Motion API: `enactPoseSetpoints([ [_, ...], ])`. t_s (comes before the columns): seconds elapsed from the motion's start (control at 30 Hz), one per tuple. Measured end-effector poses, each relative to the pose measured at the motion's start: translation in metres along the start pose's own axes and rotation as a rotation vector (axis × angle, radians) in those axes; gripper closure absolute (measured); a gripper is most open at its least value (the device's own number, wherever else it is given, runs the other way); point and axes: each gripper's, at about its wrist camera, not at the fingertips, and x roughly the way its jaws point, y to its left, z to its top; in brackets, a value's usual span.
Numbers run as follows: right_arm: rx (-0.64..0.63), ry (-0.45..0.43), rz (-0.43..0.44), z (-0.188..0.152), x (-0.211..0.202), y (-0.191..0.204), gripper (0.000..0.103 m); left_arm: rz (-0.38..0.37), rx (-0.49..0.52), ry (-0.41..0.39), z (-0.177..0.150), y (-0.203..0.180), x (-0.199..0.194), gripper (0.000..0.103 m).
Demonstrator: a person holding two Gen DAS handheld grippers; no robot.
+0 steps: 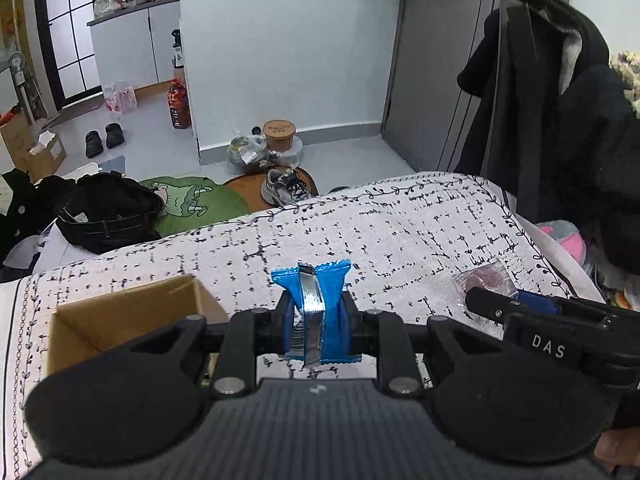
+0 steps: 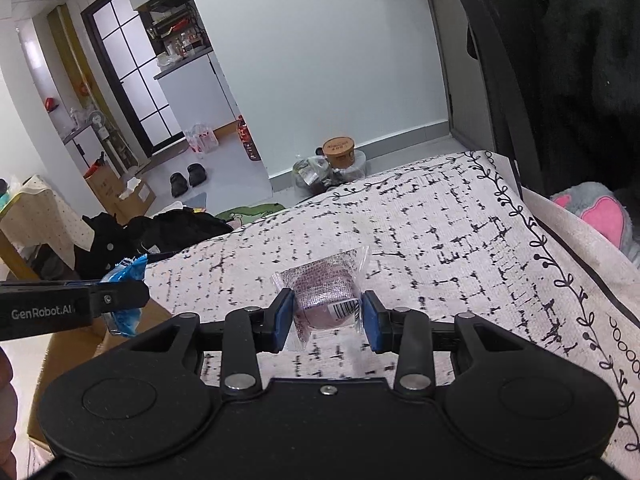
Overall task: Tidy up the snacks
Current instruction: 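Carry the blue candy and pink bag to the box and open both grippers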
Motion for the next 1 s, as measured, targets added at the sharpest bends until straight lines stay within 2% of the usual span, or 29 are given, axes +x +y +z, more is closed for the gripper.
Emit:
enactPoseSetpoints([
  [0.27, -0.026, -0.039, 0.023, 0.005, -0.006, 0.028, 0.067, 0.015, -0.055, -0.031, -0.003, 0.032, -0.022, 0.081],
  [0.6, -0.041, -0.042, 0.037, 0.004, -0.006, 0.055, 0.067, 0.044, -0.125, -0.061, -0.006, 0.075, -0.038, 0.081],
  [1.0, -0.071, -0.044, 0.066, 0.000, -0.004, 0.098, 0.067, 0.067, -0.191, -0.059, -0.020, 0.120, -0.050, 0.081],
])
